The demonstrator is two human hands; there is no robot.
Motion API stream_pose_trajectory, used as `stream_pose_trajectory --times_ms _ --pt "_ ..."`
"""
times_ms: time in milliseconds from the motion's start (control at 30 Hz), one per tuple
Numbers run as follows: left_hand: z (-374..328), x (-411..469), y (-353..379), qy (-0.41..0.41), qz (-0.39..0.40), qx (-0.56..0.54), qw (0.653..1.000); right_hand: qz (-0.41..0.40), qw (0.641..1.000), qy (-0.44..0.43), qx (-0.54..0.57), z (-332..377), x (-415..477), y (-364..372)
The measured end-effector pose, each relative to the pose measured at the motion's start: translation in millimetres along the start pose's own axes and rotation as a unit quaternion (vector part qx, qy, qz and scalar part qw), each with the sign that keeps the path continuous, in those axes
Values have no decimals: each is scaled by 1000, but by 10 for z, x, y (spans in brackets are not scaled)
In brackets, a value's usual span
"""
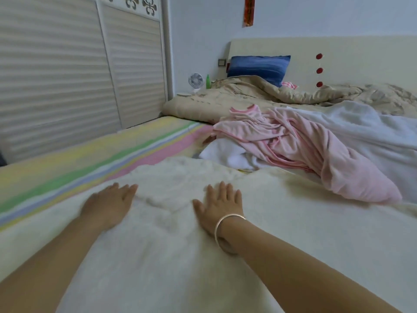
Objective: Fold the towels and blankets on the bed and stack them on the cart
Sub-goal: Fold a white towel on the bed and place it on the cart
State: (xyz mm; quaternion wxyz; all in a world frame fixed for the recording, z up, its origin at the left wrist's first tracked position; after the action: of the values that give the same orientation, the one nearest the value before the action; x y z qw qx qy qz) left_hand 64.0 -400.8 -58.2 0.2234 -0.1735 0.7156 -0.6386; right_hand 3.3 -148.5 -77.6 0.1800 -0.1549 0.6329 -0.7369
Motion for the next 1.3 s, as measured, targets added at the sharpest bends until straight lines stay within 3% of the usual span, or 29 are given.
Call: stream_pose_trajectory --times_ms 133,233,300,433,567,733,833,900,1000,1167,1300 --pt "449 141 32 -91 -62 -64 992 -63 998 -7 4 99 327 -140" --pt "382 136 205 -103 -110 -47 988 -120 988 -29 -91 172 586 -326" --pt "365 152 304 -108 -131 -52 984 -133 987 -17 -90 211 841 -429" --pt "334 209 338 -117 -139 -48 982 -90 996 9 16 380 1448 -454" --pt "323 261 341 -113 -118 -52 985 -38 998 37 -30 567 1839 -285" --pt "355 232 255 -108 -121 -69 984 -154 984 59 64 649 2116 -383" --pt "346 193 194 -102 -168 -101 975 -230 963 49 134 779 2240 -683" --pt "348 187 162 -108 -186 -124 969 -188 966 41 171 859 2308 -611" --pt "370 218 164 -118 -192 -139 964 -52 991 27 121 943 2264 -127" --pt "377 268 186 -122 -209 -136 961 -87 977 -20 194 937 2208 20" --pt "370 293 215 -125 -210 -140 959 -61 986 -93 124 1107 1671 30"
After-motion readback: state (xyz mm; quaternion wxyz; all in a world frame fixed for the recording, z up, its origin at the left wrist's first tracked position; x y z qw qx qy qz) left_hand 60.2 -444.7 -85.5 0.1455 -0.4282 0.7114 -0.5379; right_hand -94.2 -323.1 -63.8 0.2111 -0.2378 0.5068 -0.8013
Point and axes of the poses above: each hand's wrist, its own x-axis towards the middle knuckle, its own y-axis out of the palm, z = x × y, the point moved 2 cm from there along x, towards the middle knuckle, and after that the axes turned 10 degrees about -y, right-handed, at the moved point
